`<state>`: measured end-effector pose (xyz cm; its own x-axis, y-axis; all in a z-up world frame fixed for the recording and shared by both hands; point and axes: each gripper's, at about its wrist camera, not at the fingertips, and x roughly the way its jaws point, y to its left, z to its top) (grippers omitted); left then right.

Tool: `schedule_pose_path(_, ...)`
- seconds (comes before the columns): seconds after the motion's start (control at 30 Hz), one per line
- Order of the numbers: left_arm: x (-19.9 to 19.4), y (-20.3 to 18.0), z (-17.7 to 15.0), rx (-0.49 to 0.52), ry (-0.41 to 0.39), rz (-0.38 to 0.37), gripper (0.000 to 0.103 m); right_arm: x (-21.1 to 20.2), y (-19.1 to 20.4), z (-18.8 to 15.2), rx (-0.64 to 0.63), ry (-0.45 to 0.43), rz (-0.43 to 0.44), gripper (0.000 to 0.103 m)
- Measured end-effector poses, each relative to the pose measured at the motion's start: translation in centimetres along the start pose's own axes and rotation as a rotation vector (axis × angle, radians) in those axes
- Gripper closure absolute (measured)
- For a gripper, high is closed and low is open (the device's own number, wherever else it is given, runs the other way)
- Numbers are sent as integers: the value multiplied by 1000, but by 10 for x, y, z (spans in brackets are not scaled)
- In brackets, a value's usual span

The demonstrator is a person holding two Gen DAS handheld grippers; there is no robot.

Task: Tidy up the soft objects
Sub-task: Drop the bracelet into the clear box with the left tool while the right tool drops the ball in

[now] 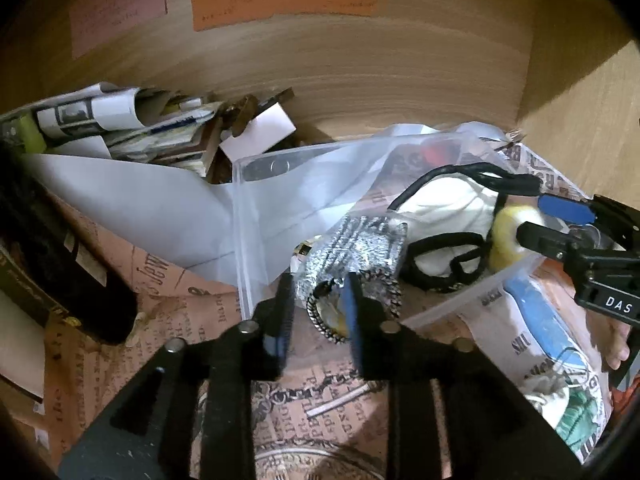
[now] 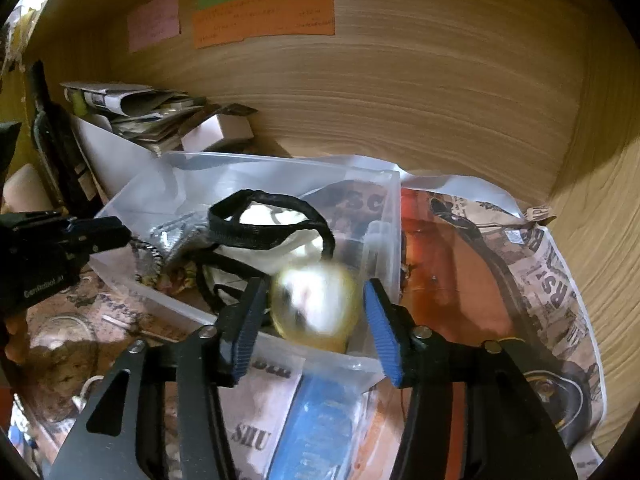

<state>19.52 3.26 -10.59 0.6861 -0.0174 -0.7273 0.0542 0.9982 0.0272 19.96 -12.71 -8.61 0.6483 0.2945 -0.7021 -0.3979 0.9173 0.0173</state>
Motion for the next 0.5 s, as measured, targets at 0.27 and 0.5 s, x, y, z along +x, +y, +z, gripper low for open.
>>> schedule_pose_path(0.27,-42,0,-7,-7,-74,-13,33,-34,9,-2,-27,-75,-28,29)
schedule_pose_path(0.5,-79,-14,-27,6,-129,-18,9,-75,17,-14,-39,-144,-13,15)
